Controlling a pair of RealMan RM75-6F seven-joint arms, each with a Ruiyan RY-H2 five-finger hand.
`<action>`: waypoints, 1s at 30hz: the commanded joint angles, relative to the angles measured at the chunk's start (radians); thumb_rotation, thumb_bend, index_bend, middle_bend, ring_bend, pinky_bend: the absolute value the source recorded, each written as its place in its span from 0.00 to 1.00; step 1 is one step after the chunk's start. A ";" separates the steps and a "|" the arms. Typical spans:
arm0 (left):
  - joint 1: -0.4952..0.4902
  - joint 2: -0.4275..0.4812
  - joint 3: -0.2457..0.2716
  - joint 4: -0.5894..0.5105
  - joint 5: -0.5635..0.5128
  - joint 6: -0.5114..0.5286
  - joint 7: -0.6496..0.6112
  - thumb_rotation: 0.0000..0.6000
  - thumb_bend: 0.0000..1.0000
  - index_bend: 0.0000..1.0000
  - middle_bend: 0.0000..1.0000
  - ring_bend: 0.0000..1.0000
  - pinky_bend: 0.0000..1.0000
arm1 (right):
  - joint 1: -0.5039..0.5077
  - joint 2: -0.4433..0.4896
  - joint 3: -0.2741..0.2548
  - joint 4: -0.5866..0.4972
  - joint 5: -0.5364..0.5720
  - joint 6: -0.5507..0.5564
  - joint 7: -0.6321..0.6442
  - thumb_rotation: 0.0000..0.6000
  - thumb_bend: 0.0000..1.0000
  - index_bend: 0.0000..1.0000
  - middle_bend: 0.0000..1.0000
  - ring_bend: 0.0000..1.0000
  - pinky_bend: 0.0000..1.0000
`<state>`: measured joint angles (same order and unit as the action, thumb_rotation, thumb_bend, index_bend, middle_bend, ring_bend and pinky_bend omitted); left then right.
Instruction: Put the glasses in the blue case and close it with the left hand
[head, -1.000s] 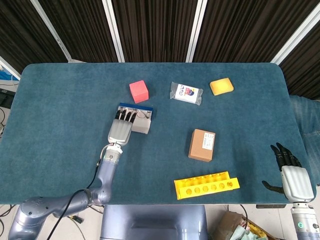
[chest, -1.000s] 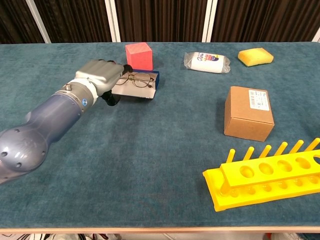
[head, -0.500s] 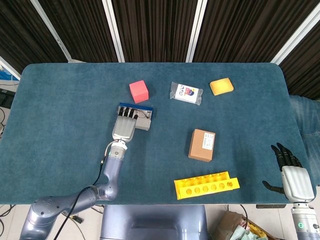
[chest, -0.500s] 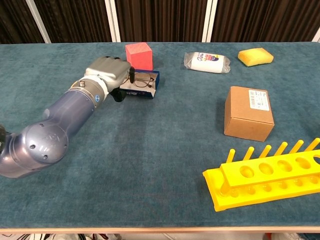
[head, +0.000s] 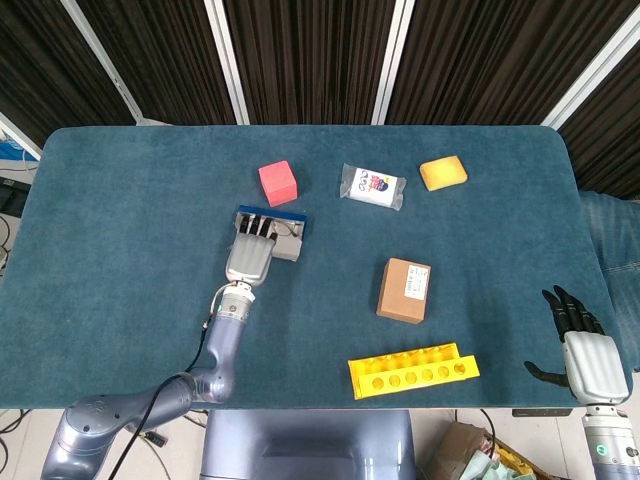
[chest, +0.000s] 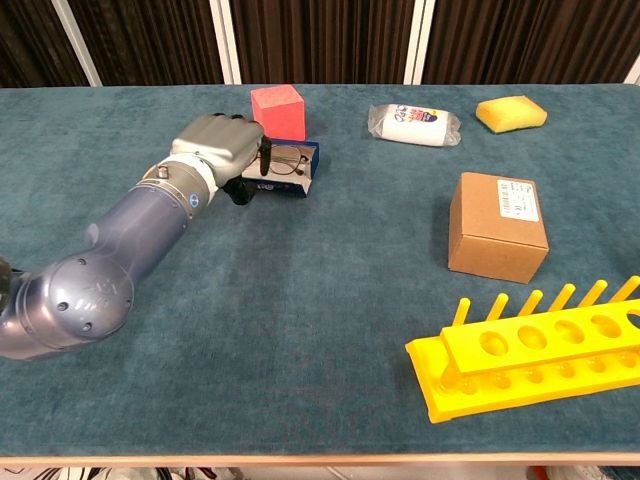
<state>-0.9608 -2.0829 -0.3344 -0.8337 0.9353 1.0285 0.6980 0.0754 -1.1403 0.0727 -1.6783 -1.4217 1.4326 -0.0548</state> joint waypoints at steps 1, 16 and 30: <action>0.006 0.005 0.001 -0.004 0.007 0.004 -0.010 1.00 0.45 0.43 0.14 0.06 0.09 | 0.000 0.001 0.000 -0.002 0.001 -0.001 -0.001 1.00 0.10 0.00 0.00 0.09 0.19; 0.024 0.012 0.005 0.001 0.035 -0.005 -0.049 1.00 0.45 0.45 0.14 0.06 0.09 | 0.000 0.001 0.003 -0.006 0.011 -0.003 -0.006 1.00 0.10 0.00 0.00 0.09 0.19; 0.031 0.006 -0.002 0.016 0.041 -0.009 -0.059 1.00 0.46 0.53 0.15 0.06 0.09 | 0.001 0.004 0.004 -0.010 0.018 -0.009 -0.007 1.00 0.10 0.00 0.00 0.09 0.19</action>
<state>-0.9300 -2.0773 -0.3362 -0.8180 0.9765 1.0191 0.6386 0.0765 -1.1365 0.0768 -1.6880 -1.4038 1.4241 -0.0622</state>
